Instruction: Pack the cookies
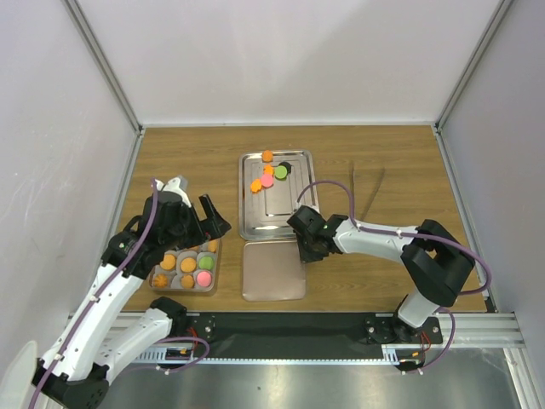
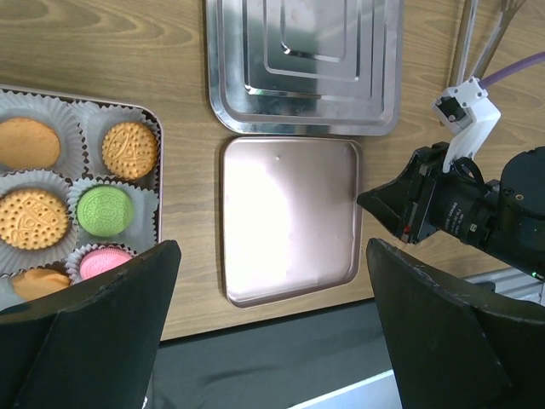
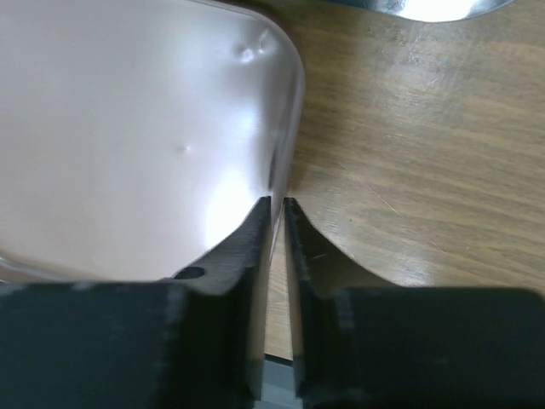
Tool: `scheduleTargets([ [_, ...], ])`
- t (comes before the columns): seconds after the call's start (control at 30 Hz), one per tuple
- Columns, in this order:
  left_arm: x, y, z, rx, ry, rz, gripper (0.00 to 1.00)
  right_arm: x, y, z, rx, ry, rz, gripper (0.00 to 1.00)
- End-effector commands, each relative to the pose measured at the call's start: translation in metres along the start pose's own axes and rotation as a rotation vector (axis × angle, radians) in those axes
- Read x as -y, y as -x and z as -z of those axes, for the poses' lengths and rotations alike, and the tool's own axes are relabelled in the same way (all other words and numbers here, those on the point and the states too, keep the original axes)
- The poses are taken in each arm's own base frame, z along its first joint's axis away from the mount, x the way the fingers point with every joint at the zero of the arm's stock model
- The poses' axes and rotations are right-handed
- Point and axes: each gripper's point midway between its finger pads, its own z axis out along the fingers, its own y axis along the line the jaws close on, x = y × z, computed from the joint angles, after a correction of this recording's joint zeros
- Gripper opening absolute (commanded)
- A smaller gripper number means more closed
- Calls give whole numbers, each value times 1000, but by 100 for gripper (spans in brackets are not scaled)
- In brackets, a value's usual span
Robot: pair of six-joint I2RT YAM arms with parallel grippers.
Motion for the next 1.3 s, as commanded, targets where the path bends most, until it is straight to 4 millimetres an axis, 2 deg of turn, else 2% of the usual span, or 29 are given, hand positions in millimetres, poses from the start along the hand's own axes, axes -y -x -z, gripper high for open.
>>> scheduleTargets([
  [0.0, -1, -1, 4, 7, -2, -24, 97, -9, 9, 8, 21, 19, -9, 12],
  [0.2, -3, 4, 9, 26, 8, -49, 98, -13, 23, 41, 38, 60, -30, 0],
  [0.4, 9, -1, 5, -18, -54, -80, 97, -18, 43, 81, 52, 166, -98, 0],
  [0.5, 16, -3, 1, -33, -92, -90, 97, -19, 61, 102, 85, 223, -128, 0],
  [0.67, 24, -8, -8, -75, -133, -100, 96, -25, 81, 125, 96, 339, -176, 0],
  [0.8, 29, -8, -14, -93, -146, -89, 96, -19, 94, 132, 114, 362, -204, 0],
  [0.97, 34, -10, -21, -110, -164, -85, 96, -15, 92, 140, 115, 377, -209, 0],
  [1.27, 33, -31, -48, -195, -153, -77, 96, -9, 110, 171, 154, 472, -264, 0],
])
